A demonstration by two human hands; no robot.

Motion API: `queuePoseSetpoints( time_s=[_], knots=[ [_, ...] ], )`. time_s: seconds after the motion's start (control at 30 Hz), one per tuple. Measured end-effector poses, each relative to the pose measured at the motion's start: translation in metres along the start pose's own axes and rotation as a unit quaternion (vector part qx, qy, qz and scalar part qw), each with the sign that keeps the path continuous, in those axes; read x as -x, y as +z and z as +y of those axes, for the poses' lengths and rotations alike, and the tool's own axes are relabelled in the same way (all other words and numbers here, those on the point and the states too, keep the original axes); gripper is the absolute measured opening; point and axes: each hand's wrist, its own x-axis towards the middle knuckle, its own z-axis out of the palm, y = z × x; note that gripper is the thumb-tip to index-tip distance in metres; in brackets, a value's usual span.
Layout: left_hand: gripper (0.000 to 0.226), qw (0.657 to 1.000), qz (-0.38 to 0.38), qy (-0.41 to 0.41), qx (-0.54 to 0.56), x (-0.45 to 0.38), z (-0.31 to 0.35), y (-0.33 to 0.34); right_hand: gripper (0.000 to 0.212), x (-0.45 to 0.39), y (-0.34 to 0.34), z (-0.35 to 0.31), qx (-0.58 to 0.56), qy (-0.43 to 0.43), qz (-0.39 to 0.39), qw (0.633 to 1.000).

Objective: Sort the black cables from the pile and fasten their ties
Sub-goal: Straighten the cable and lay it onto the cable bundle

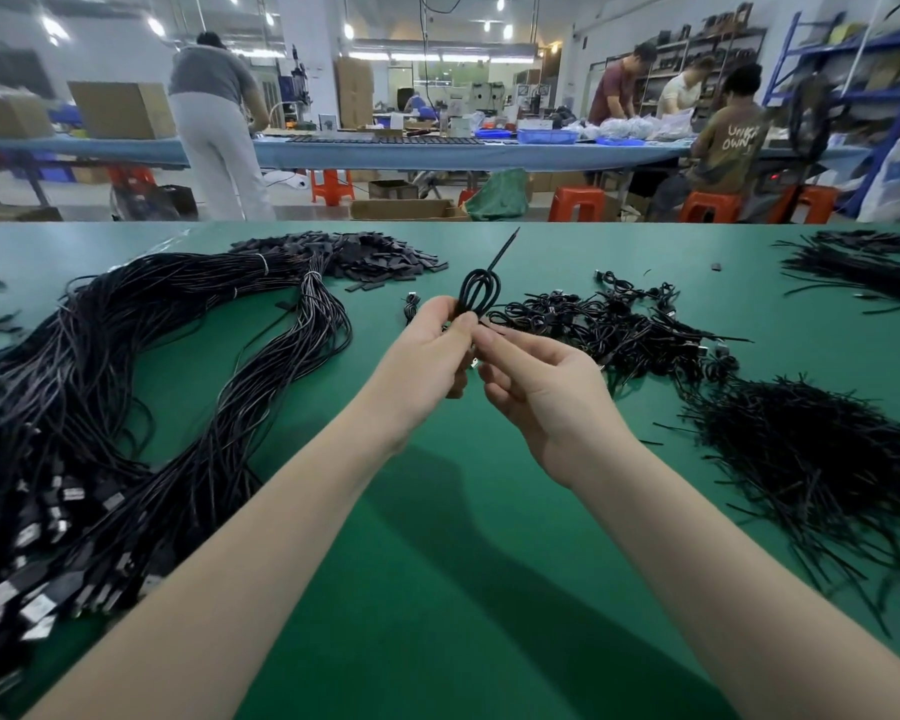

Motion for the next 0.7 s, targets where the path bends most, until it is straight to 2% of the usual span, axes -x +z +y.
queuePoseSetpoints(
  time_s=[0.1, 0.23, 0.33, 0.5, 0.6, 0.7],
  knots=[
    [0.015, 1.000, -0.014, -0.003, 0.013, 0.0017, 0.0018, 0.0022, 0.012, 0.0012, -0.0001, 0.0020, 0.006, 0.005, 0.013, 1.000],
    [0.017, 0.998, -0.020, -0.024, 0.051, 0.0031, 0.0027, 0.0050, 0.014, 0.0019, 0.0023, 0.0005, 0.007, 0.009, 0.029, 1.000],
    [0.025, 0.993, -0.014, -0.057, 0.099, 0.0046, 0.0017, 0.0078, 0.007, 0.0023, 0.0044, 0.0026, 0.016, -0.002, 0.051, 0.999],
    [0.033, 0.984, 0.004, -0.085, 0.157, 0.0038, 0.0035, 0.0068, 0.010, 0.0049, 0.0087, 0.0059, 0.004, -0.011, 0.038, 0.999],
    [0.030, 0.972, -0.006, -0.103, 0.212, 0.0038, 0.0046, 0.0061, 0.011, 0.0049, 0.0095, 0.0043, -0.007, -0.008, 0.022, 1.000],
    [0.019, 0.980, -0.010, -0.087, 0.178, 0.0024, 0.0051, 0.0028, 0.008, 0.0030, 0.0066, 0.0008, 0.038, -0.021, 0.025, 0.999]
  ],
)
